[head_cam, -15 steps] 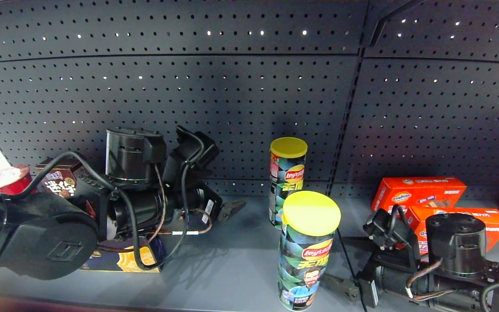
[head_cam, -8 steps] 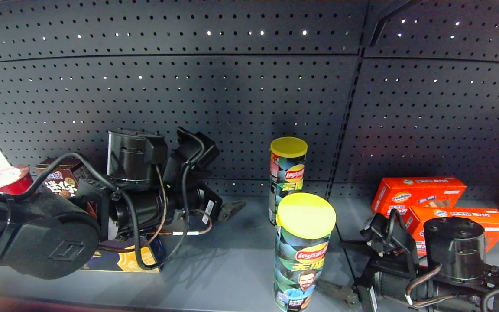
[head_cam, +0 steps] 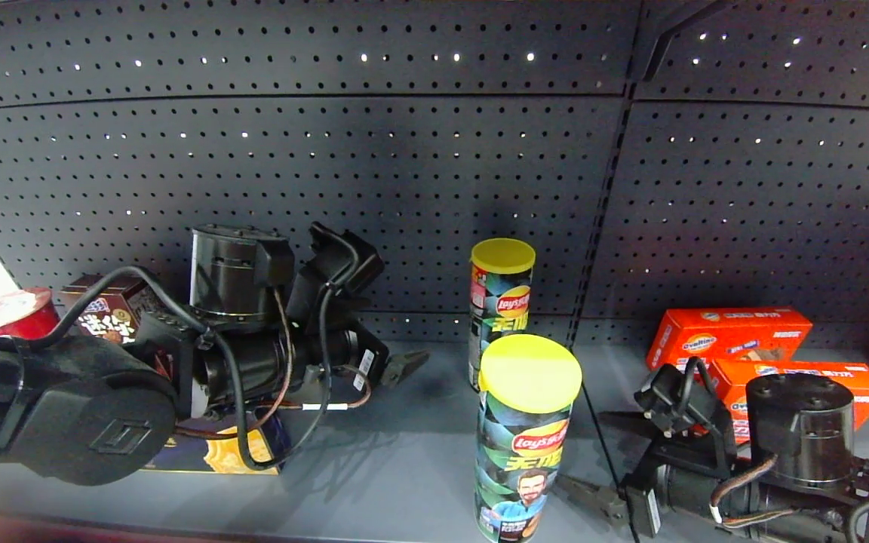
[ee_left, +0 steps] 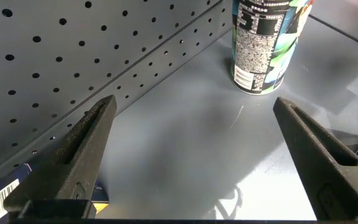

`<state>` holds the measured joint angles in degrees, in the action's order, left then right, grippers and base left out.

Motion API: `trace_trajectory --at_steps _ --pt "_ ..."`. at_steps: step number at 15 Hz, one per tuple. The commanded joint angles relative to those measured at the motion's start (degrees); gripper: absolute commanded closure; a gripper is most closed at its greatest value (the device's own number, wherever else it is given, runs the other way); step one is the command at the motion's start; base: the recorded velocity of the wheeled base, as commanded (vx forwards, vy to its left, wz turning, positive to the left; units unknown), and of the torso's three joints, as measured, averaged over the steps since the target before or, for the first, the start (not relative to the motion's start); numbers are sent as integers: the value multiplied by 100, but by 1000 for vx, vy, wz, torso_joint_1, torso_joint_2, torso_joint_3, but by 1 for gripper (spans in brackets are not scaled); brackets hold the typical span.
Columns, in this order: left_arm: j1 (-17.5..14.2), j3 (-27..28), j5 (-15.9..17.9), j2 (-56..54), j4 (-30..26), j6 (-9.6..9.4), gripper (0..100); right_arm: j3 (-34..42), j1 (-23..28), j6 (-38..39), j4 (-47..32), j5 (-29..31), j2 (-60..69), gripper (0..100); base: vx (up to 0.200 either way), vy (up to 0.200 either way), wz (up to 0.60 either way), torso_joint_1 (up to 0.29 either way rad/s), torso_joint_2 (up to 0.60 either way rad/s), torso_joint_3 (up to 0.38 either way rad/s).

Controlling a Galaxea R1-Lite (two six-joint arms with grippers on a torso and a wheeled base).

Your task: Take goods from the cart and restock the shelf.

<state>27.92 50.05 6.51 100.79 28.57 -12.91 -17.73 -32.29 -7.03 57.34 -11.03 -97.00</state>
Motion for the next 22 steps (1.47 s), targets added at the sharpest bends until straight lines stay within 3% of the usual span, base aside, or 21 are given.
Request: trace_trajectory --at_steps 1,15,22 --pt "12 -13 -1 63 17 8 0 -144 -5 -61 -39 5 41 0 0 0 0 0 0 0" --pt "47 -128 -1 99 34 8 0 -161 -357 -61 5 5 -29 0 0 0 0 0 0 0" --pt "56 -312 -1 -86 25 -45 0 -56 179 -52 14 101 67 0 0 0 0 0 0 0"
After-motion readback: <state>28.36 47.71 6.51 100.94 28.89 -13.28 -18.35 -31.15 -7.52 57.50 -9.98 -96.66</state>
